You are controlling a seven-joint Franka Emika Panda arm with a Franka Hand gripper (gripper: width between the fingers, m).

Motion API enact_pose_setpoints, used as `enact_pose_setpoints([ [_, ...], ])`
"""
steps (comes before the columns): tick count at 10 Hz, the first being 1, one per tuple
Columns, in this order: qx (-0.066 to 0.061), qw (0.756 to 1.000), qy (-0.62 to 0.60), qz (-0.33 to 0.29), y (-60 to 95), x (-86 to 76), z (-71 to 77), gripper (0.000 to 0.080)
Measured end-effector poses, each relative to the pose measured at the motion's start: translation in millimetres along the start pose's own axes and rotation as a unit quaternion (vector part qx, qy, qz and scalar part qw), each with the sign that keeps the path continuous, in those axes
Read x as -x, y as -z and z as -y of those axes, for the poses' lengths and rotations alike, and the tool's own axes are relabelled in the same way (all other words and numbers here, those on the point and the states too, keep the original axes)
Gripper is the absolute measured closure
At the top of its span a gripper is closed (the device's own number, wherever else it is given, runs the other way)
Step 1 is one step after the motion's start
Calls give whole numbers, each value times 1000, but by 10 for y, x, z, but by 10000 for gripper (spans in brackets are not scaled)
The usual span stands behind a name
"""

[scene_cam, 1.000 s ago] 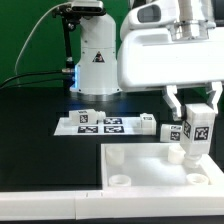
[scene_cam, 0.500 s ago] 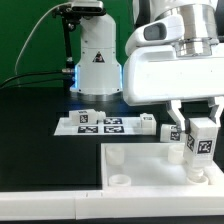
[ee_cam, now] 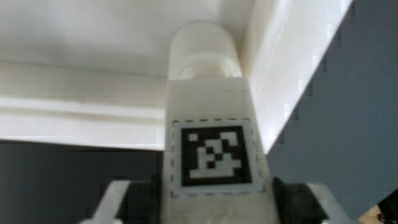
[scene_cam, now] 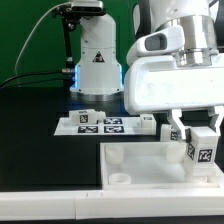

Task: Assemble square table

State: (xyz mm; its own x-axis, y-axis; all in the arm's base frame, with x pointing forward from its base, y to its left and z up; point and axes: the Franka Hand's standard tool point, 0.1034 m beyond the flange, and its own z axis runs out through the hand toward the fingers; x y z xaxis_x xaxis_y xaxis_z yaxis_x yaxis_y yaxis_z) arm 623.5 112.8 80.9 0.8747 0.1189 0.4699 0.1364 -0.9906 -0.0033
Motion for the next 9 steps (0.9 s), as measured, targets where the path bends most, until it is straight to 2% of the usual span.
enact_pose_setpoints([
  [4, 1, 1000, 1, -8, -7, 2, -4, 498],
  [5, 1, 1000, 1, -8, -7, 2, -4, 298],
  [6, 1, 1000, 1, -7, -9, 6, -3, 197],
  [7, -1, 1000, 0, 10, -23, 25, 8, 162],
  [9, -8, 998, -19, 60, -46, -44, 3, 152],
])
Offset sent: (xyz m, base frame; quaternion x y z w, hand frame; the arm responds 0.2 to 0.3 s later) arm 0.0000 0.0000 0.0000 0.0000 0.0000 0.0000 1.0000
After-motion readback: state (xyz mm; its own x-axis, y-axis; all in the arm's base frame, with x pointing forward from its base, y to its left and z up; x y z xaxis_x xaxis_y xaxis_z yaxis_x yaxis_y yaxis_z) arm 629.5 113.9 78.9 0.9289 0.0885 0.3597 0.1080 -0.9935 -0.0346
